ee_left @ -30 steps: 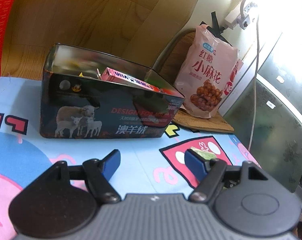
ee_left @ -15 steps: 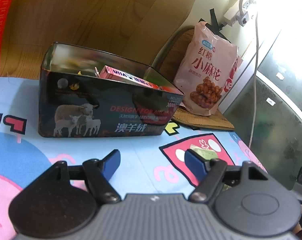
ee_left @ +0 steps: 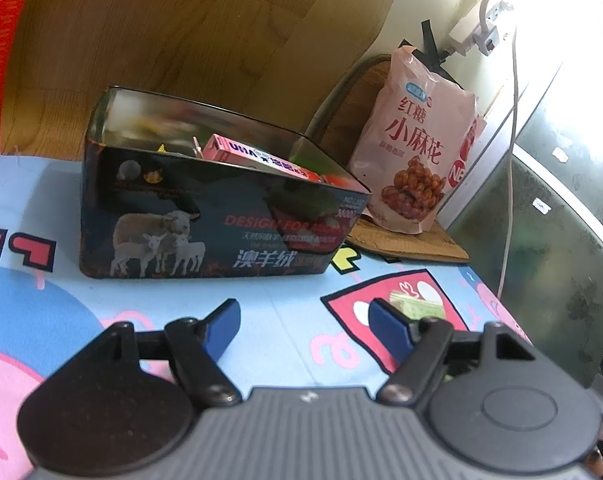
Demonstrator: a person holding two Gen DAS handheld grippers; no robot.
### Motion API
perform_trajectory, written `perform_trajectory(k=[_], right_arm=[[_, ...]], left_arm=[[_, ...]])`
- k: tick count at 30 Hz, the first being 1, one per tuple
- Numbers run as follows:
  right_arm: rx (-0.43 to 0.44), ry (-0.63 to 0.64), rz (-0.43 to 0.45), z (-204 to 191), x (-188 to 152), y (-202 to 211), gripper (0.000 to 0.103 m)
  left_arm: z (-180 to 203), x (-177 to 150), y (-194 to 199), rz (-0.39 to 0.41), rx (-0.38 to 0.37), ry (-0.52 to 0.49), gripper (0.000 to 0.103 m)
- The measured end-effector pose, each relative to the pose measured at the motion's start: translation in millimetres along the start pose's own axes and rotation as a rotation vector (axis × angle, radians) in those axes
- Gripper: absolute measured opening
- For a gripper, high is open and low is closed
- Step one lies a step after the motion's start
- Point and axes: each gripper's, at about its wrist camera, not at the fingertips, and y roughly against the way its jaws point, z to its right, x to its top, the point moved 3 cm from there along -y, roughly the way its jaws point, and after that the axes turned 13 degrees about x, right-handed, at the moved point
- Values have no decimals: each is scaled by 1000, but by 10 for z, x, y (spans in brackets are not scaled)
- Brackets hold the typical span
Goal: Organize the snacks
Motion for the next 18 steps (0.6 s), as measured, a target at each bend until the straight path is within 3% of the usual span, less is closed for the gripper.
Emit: perform_trajectory(k=[9, 15, 18], right_arm=[[181, 193, -132, -481, -225, 139, 24], [166, 243, -125, -518, -295, 259, 26], [149, 213, -98, -413, -298, 340, 35]], left_arm=[[-11, 13, 11, 4, 8, -7, 73], [17, 27, 63, 16, 13, -35, 73], [-12, 83, 163, 29, -1, -28, 73]])
